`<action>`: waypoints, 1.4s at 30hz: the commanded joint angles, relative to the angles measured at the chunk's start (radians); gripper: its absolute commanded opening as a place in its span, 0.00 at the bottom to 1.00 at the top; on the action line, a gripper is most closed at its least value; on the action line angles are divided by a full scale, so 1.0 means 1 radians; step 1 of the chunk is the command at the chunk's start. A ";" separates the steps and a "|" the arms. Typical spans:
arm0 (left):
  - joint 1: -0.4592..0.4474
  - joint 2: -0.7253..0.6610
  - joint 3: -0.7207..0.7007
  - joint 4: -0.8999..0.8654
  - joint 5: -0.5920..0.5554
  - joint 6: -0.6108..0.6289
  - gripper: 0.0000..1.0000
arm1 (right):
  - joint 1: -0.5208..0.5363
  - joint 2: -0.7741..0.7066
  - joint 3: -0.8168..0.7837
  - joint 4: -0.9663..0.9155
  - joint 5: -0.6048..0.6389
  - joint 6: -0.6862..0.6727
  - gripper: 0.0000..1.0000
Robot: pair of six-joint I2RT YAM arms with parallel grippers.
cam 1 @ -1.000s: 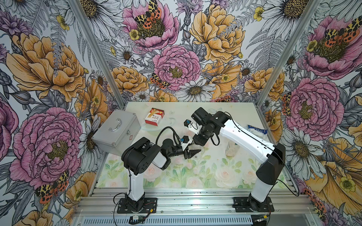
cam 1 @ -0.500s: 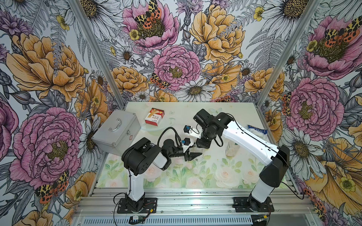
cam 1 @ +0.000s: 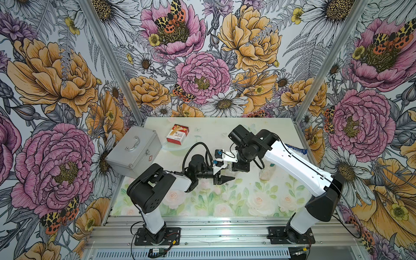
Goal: Screw on the bottle caps
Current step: Screw the bottle cap onto the plastic bottle.
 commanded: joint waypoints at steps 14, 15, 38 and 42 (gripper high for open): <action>-0.041 -0.136 0.074 -0.368 -0.027 0.214 0.53 | -0.035 0.024 -0.014 -0.052 -0.058 -0.041 0.20; -0.040 -0.145 0.070 -0.363 -0.029 0.217 0.52 | -0.043 0.022 -0.027 -0.047 -0.097 -0.022 0.21; -0.009 -0.164 -0.002 -0.093 -0.147 0.092 0.53 | -0.053 -0.069 -0.192 0.313 -0.122 0.890 0.30; -0.011 -0.179 -0.011 -0.095 -0.178 0.088 0.53 | -0.047 -0.067 -0.166 0.315 -0.135 0.987 0.32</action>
